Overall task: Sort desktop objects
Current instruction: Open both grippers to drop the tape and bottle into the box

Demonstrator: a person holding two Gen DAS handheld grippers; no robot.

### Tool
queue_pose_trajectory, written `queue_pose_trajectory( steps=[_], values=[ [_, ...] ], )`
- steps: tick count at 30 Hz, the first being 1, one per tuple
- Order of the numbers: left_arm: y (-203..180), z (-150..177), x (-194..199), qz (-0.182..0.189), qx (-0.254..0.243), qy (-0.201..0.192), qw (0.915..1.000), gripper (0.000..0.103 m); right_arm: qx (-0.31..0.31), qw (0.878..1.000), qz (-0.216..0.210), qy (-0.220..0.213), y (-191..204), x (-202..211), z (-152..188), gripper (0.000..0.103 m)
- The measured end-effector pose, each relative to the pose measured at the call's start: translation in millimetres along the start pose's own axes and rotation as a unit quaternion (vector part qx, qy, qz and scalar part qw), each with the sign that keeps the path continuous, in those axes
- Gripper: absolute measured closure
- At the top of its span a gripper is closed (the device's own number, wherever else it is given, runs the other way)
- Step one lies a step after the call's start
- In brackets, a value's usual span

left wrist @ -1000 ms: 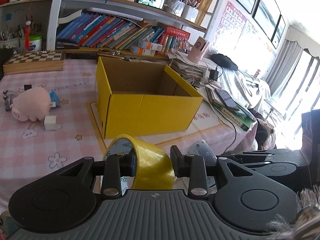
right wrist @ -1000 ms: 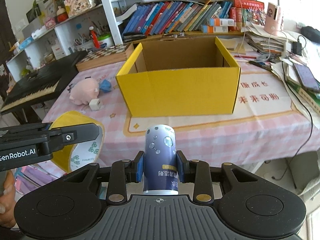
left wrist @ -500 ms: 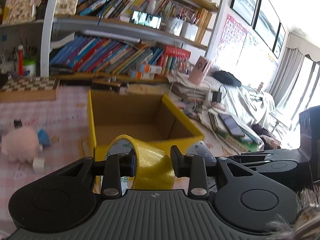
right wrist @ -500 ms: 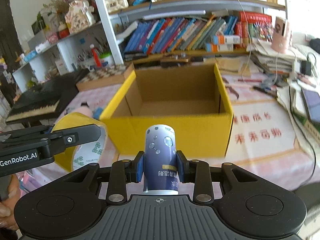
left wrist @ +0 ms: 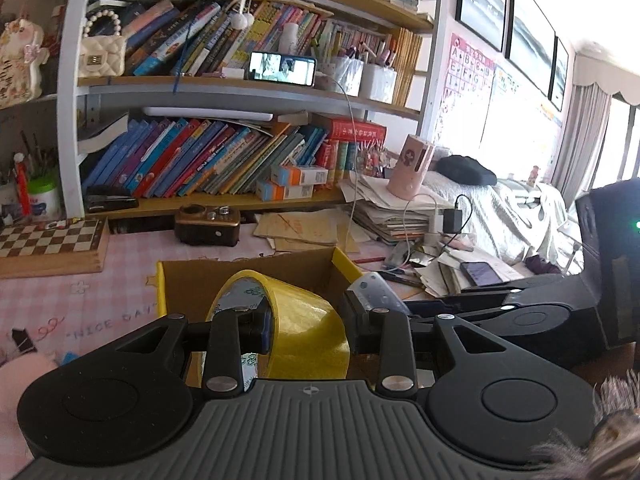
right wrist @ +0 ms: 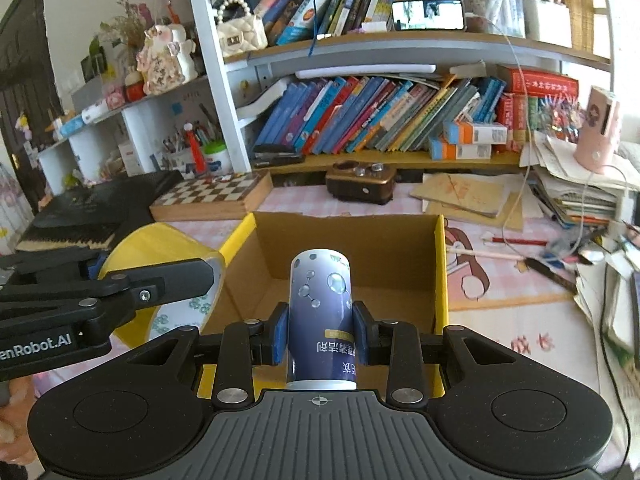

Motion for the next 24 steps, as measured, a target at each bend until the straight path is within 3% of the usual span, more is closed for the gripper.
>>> queue_pose_trajectory(
  steps=[6,10,18,24],
  values=[
    [-2,5,-41,-0.008,0.004,0.013,0.9999,0.073,0.044,0.998,-0.007,0.048,-21,-38,0,0.07],
    [4,15,-74,-0.009,0.01,0.053,0.9985,0.073,0.109,0.99,-0.003,0.085,-27,-63,-3,0.07],
    [5,31,-121,-0.027,-0.006,0.134,0.9906,0.073,0.169,0.972,0.004,0.164,-45,-107,-1,0.07],
    [6,42,-133,-0.043,-0.013,0.16,0.9861,0.072,0.195,0.962,-0.007,0.191,-43,-116,1,0.07]
  ],
)
Point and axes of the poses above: each gripper's, at about its wrist camera, not at the fingertips, and x roughly against the way its jaws point, y to its left, z to its underside, the point moved 4 cm from there along -x, roughly the way its jaws point, and after that the axes turned 13 degrees about -z, right-handed, at the moved point
